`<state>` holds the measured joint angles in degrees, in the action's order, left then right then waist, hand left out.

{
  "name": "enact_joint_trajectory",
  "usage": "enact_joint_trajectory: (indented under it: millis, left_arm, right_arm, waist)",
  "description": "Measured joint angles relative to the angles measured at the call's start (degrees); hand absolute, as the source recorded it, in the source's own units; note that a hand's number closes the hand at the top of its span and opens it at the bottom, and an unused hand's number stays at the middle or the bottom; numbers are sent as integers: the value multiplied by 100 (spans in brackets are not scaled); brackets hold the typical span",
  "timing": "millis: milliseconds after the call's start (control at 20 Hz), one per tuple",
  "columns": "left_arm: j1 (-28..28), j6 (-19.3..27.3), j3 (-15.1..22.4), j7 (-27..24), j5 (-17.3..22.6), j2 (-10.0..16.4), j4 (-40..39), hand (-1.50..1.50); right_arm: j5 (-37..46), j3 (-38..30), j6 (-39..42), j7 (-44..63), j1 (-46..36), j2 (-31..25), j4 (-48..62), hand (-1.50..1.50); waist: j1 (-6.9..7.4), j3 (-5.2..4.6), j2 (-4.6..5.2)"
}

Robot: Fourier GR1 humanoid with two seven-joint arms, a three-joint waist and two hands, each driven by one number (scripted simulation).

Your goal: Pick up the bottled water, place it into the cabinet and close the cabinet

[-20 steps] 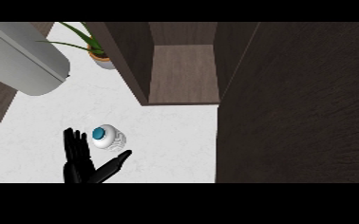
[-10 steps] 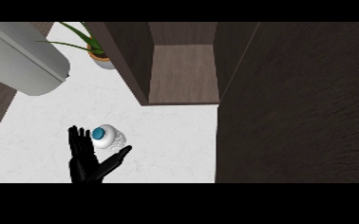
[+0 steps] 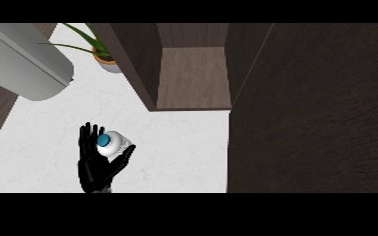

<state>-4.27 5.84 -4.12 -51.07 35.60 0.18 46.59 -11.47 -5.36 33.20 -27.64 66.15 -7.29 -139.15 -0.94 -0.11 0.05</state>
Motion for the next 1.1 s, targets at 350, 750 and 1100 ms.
enact_joint_trajectory:
  millis: [350,750,1100]
  left_arm:
    - [-341,-209,-44,-262,175,6,-360,150]
    - [-599,-125,218,-448,88,65,-370,150]
    - [-722,-1052,775,-122,-297,398,-316,150]
  right_arm:
    - [-22,-44,40,54,-45,-22,-10,-150]
    - [-44,-126,74,114,-141,-35,3,-150]
    - [-51,-111,93,49,-94,-48,23,-150]
  waist:
    - [15,2,2]
    - [27,4,1]
    - [11,4,-7]
